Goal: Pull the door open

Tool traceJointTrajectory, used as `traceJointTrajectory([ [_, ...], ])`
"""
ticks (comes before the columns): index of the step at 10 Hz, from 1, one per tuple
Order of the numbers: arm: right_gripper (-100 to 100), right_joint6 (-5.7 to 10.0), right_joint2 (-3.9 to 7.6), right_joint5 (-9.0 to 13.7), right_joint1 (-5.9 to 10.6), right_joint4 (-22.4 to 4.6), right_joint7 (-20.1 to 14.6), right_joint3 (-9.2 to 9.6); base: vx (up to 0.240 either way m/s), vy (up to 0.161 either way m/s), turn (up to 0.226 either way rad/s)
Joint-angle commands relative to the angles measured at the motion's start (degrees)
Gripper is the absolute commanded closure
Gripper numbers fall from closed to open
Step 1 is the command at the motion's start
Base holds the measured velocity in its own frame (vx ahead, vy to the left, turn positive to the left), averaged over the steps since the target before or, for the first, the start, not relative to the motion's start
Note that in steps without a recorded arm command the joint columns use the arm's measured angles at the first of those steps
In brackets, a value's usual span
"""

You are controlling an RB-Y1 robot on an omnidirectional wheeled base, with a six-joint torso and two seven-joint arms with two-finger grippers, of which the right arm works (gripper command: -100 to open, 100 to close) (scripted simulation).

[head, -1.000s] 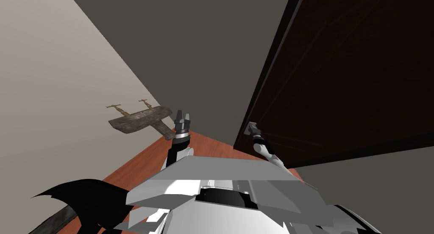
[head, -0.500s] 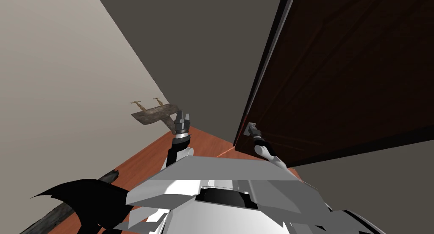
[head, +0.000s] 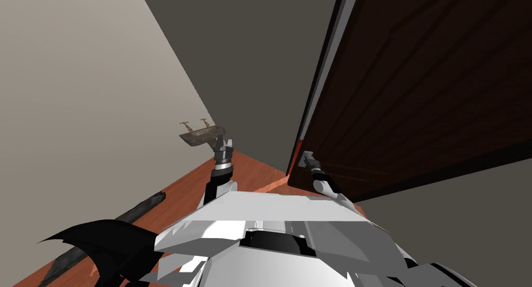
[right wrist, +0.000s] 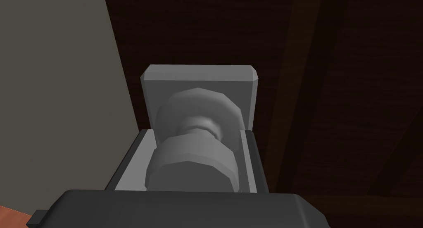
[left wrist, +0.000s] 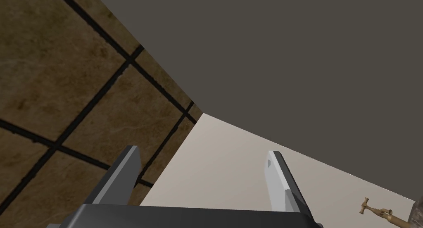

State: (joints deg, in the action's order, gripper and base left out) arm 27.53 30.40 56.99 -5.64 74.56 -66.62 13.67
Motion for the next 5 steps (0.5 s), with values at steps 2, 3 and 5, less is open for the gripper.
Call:
traceJointTrajectory([
  [2,100,0.73,1.33,-0.27,-0.58,0.76,-1.42,1.37,-0.226,-0.050,0.123],
  [3,100,1.18,2.20,-0.43,-0.99,1.24,-2.27,2.19,-0.246,-0.047,0.133],
  [5,100,1.93,3.68,-0.70,-1.70,2.05,-3.71,3.60,-0.252,-0.105,0.154],
])
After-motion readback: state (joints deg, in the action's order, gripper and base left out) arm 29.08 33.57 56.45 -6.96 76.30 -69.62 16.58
